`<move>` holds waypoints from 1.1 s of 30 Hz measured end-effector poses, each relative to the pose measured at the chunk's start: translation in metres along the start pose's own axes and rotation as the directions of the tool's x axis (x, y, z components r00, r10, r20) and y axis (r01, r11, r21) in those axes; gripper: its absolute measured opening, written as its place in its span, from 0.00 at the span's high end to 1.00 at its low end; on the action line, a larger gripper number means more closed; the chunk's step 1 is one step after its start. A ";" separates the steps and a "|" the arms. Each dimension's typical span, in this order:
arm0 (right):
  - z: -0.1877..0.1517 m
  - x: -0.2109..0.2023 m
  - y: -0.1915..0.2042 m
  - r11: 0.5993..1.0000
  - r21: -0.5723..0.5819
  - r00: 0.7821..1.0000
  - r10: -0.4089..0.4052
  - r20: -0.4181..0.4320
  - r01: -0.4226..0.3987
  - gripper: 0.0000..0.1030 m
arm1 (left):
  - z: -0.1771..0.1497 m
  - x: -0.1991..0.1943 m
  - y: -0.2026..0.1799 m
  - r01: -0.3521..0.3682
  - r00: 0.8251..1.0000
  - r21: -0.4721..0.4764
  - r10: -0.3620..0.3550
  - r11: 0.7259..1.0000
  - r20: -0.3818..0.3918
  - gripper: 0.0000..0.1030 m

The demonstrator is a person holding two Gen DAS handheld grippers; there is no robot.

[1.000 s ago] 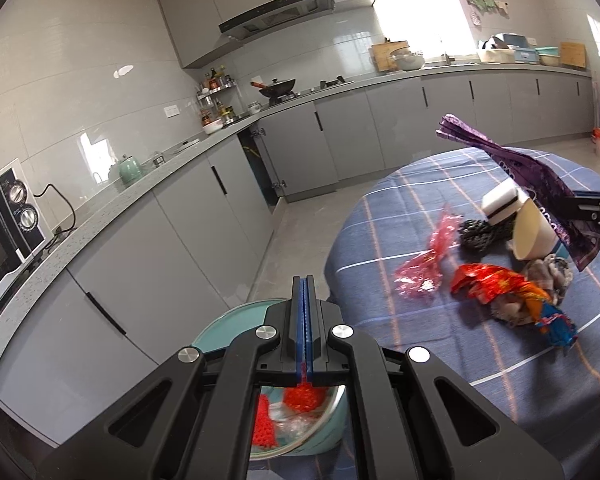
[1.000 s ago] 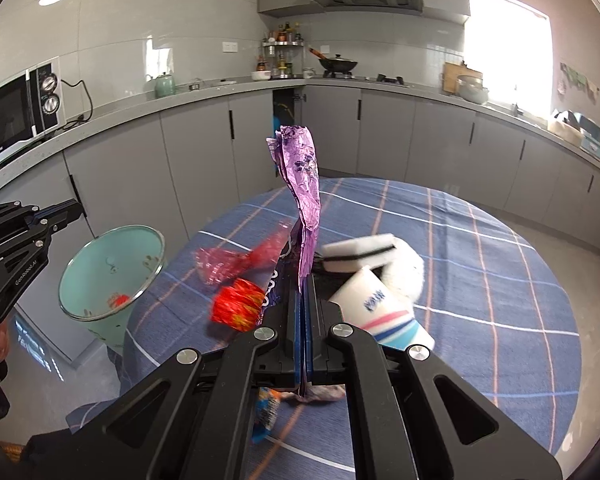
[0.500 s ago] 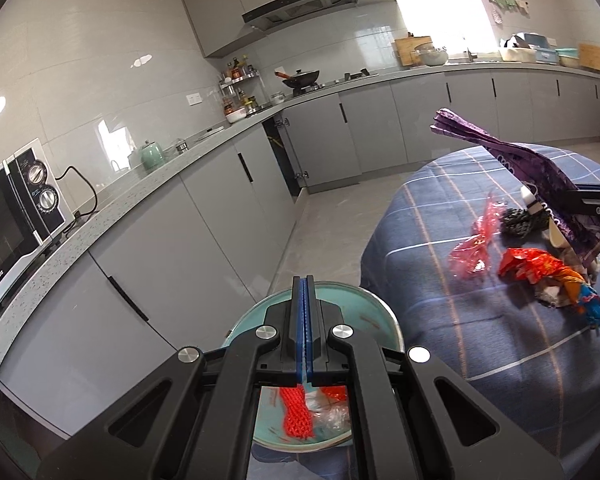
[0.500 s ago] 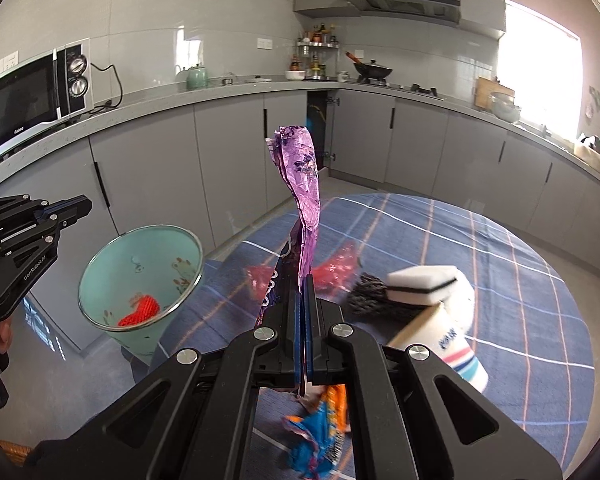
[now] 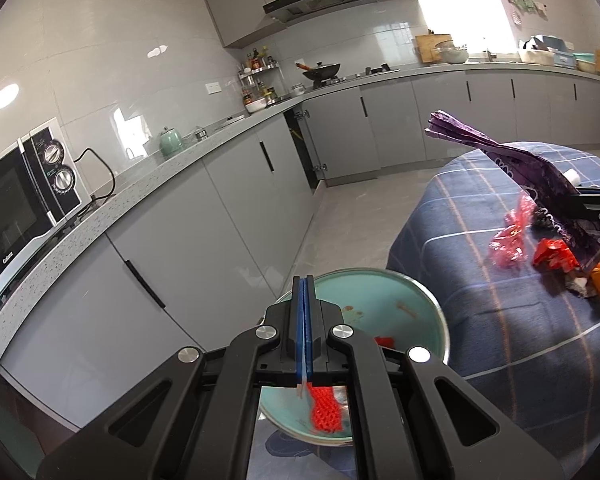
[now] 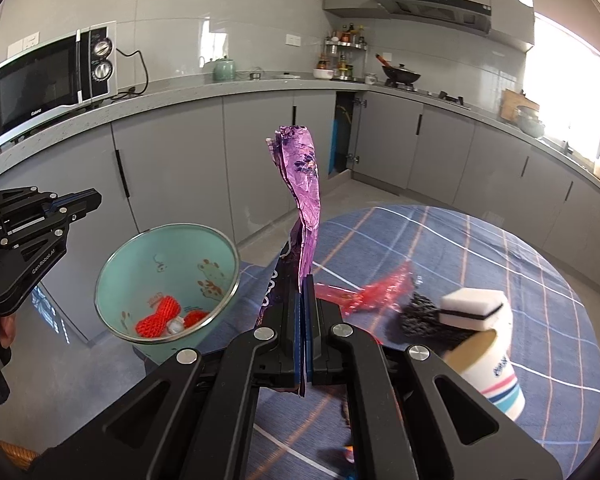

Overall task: Collect trash
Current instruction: 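Carry the purple wrapper over the teal bin with the right tool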

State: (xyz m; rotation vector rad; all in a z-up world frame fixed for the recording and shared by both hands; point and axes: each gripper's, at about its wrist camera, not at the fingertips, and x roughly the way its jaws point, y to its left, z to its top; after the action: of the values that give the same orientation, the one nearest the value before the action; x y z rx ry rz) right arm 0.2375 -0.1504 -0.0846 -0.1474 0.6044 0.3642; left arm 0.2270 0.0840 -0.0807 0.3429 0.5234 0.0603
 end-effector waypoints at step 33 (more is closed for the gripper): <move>0.016 0.039 0.063 0.989 -0.108 0.994 0.100 -0.036 -0.103 0.97 | -0.020 0.022 0.032 -0.024 0.998 -0.027 0.022 0.999 -0.054 0.99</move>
State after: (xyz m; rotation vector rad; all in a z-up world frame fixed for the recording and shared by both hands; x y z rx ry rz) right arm 0.2520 -0.0772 -0.0955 -0.2288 0.6235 0.4952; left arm 0.2374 0.1230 -0.0969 0.3214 0.5711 0.0990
